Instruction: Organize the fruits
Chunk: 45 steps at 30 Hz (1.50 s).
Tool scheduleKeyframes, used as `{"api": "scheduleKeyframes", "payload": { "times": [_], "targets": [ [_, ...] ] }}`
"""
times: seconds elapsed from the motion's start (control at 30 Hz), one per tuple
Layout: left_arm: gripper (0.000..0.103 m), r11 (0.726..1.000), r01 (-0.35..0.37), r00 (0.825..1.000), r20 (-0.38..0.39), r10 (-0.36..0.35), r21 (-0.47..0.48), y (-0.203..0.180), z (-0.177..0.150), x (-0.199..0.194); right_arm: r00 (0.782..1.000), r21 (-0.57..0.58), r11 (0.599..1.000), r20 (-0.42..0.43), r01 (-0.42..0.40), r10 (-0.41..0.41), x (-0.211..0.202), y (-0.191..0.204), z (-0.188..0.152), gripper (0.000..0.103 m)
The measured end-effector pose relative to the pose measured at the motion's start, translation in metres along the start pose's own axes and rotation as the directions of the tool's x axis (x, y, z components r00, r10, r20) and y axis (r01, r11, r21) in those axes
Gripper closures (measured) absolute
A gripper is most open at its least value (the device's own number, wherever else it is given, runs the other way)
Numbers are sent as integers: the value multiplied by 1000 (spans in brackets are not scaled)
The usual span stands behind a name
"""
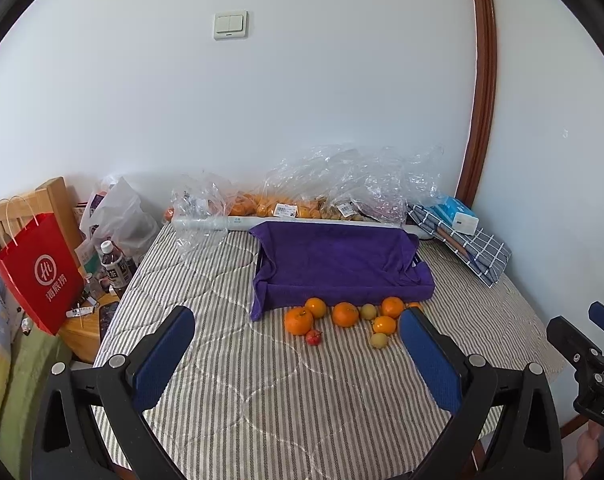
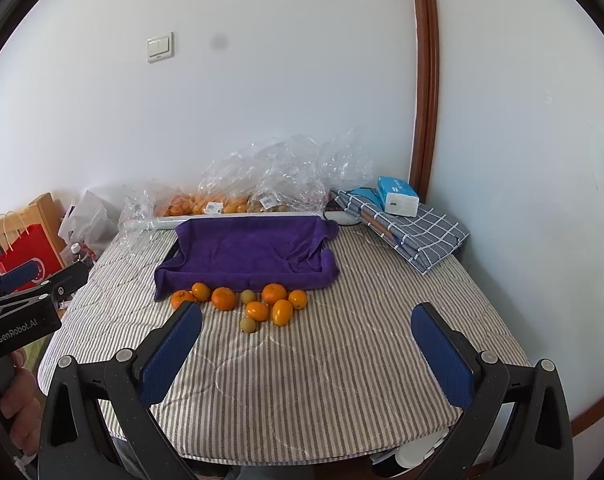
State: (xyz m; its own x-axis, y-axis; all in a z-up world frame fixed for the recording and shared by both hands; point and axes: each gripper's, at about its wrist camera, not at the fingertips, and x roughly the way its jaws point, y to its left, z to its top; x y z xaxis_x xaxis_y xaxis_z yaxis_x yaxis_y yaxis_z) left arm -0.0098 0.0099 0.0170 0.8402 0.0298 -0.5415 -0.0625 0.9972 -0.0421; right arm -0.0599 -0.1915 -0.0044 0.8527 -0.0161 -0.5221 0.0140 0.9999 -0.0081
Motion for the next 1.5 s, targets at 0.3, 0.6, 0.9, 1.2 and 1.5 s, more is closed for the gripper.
{"api": "scheduleKeyframes", "payload": {
  "times": [0.3, 0.6, 0.9, 1.2, 1.5],
  "targets": [
    [0, 1000, 5, 1000, 1, -5, -8, 2, -2, 1, 1000, 2, 1000, -3, -3, 3, 1, 0, 0, 0],
    [0, 1000, 9, 1000, -4, -9, -13, 2, -1, 3, 1000, 1, 1000, -7, 8, -8, 7, 1, -2, 0],
    [0, 1000, 17, 1000, 4, -17, 0, -2, 4, 6, 1000, 20, 1000, -5, -8, 8, 13, -1, 1, 0],
    [0, 1000, 15, 1000, 0, -15, 1, 0, 3, 25, 1000, 14, 999, -4, -31, 31, 26, 2, 4, 0],
    [0, 999, 19, 1000, -18, -19, -28, 12, 0, 52, 998, 21, 998, -28, -63, 63, 59, 6, 2, 0]
  ]
}}
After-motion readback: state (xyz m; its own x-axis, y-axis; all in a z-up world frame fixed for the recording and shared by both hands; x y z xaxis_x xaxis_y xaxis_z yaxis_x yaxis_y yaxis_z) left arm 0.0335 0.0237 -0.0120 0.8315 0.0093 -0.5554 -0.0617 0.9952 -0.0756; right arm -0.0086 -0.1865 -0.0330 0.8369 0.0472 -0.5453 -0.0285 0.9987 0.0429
